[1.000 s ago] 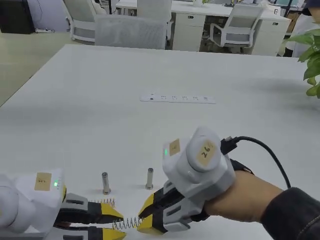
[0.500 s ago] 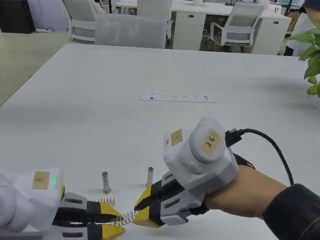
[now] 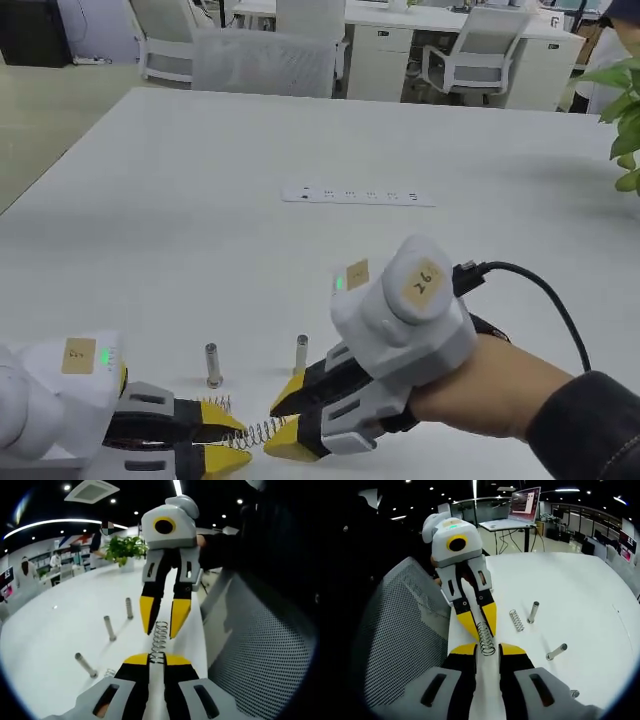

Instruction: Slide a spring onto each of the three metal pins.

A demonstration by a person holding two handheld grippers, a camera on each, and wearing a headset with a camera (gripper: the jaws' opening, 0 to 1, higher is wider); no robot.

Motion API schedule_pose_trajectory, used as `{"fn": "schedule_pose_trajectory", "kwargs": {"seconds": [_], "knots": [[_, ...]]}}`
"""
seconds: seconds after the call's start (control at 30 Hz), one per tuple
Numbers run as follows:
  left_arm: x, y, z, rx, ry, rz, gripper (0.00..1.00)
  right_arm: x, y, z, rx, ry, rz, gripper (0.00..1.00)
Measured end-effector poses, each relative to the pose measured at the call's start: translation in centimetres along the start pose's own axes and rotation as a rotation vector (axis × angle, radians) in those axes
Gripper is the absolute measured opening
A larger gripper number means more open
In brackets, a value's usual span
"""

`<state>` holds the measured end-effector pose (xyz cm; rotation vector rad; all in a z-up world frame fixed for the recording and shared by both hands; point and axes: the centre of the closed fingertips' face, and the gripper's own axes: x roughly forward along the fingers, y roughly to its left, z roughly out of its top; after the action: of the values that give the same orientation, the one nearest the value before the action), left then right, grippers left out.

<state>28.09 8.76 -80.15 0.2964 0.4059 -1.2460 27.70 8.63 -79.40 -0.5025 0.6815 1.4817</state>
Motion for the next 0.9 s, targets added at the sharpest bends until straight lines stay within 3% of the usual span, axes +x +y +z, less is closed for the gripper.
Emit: {"fn": "schedule_pose_trajectory", "kwargs": {"seconds": [0.2,0.4,0.9], "knots": [[-0.1,0.0,0.5,-0.003,-0.02,-0.001,0.02,0.3,0.3,-0.2,0.006,0.005,0.012,0.14],[0.1,-0.2,0.5,-0.003,-0.018,-0.006,0.02,0.2,0.3,-0.1,-0.013,0.006,0.011,0.09],[0.2,-0.4,0.5,0.001,-0.007,-0.011,0.02,0.4,0.8,1.3,-0.067,0.039,0.018,0.08]]}}
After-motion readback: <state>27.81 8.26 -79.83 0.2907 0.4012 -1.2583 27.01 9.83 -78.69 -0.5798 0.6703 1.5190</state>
